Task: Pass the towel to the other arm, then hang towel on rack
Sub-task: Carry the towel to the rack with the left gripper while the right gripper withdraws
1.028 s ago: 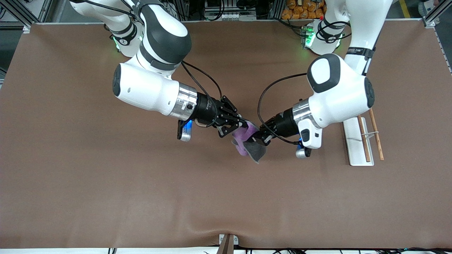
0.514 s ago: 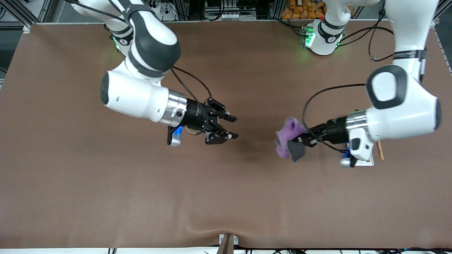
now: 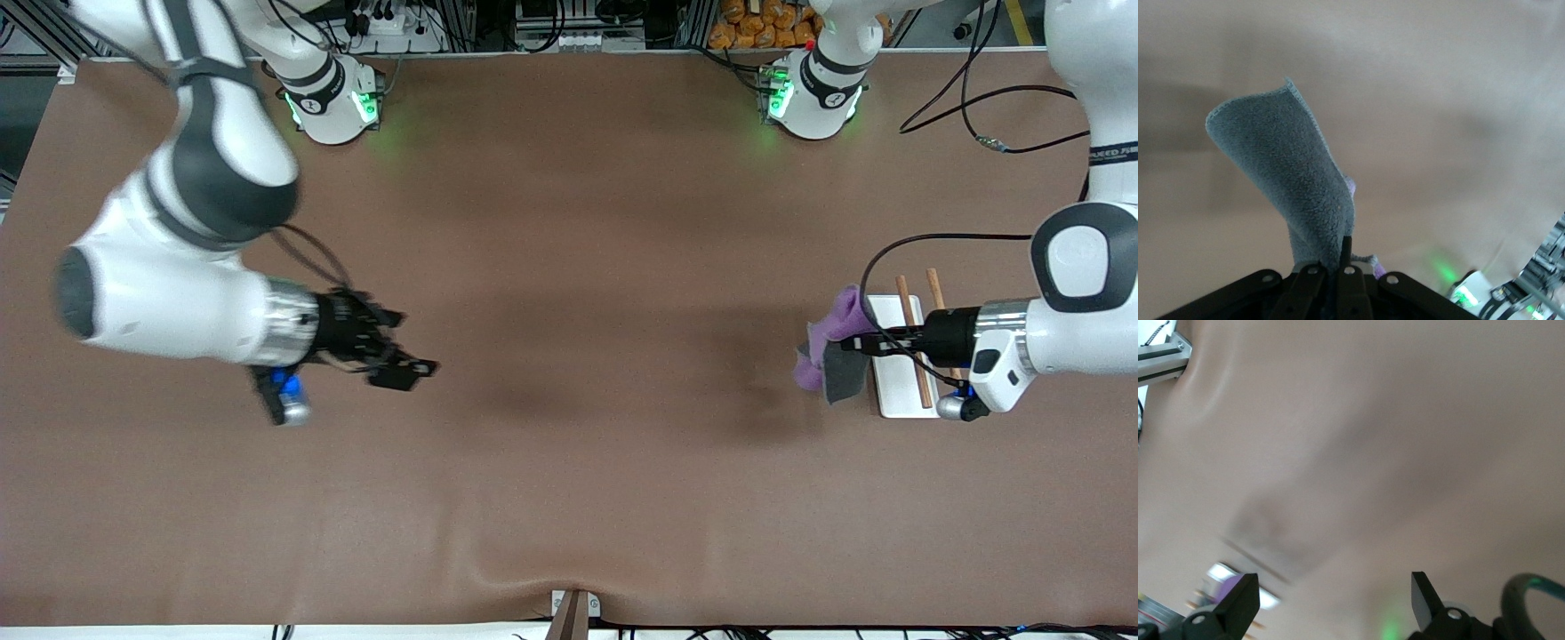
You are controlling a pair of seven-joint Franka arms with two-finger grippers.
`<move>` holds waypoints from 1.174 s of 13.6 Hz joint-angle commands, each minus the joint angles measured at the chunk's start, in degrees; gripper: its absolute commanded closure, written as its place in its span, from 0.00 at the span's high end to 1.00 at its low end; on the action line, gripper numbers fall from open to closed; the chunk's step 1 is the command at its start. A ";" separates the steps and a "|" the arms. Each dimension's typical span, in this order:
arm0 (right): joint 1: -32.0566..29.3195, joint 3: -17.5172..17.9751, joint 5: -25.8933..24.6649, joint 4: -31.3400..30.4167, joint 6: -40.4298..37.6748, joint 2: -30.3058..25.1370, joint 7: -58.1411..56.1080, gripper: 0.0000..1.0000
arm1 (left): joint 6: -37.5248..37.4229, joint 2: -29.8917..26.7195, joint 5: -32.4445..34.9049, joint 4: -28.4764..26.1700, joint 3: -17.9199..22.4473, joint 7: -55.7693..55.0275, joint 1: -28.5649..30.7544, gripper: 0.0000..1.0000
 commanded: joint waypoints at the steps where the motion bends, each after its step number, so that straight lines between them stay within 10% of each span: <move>1: -4.86 0.37 -6.46 1.31 -5.39 -2.29 -9.93 1.00 | -3.47 2.33 1.25 0.82 -0.75 8.19 3.72 0.00; 9: -17.53 0.02 -29.04 1.23 -9.80 -9.58 -65.37 1.00 | -6.39 5.05 4.49 3.27 -0.66 16.73 10.76 0.00; 16: -12.99 0.46 -34.35 -14.81 -8.94 -24.25 -57.29 1.00 | -6.56 6.37 6.53 4.16 -0.75 27.97 14.79 0.00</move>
